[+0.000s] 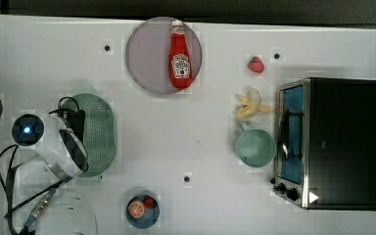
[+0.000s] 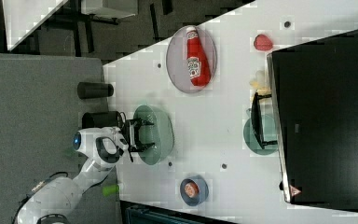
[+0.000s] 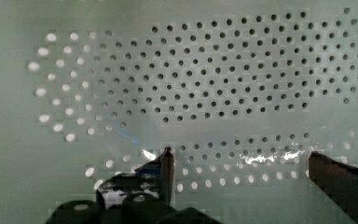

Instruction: Drag strainer right to left.

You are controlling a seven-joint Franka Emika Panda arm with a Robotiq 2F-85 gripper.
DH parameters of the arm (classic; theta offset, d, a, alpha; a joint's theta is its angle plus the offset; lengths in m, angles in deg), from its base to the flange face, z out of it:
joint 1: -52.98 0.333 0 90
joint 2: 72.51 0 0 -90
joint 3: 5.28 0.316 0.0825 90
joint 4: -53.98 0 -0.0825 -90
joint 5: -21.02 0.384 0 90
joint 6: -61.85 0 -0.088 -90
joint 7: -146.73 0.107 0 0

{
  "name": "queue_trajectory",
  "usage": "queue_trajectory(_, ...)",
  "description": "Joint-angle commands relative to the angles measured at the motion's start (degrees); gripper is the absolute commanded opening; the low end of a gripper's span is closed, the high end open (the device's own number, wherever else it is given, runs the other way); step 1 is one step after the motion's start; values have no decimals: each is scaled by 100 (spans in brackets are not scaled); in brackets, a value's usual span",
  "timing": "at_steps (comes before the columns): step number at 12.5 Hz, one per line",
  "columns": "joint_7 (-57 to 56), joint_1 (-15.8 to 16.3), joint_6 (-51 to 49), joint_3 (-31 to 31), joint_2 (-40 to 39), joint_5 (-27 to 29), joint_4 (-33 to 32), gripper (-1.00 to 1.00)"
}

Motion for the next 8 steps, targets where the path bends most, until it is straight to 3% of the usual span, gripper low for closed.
queue_trajectory(1, 360, 144, 58, 106, 3, 86, 215, 100)
queue_trajectory(3, 22, 128, -192, 103, 227, 84, 209, 100)
queue_trajectory(8, -1989, -84, -2091, -157, 1559, 80, 203, 100)
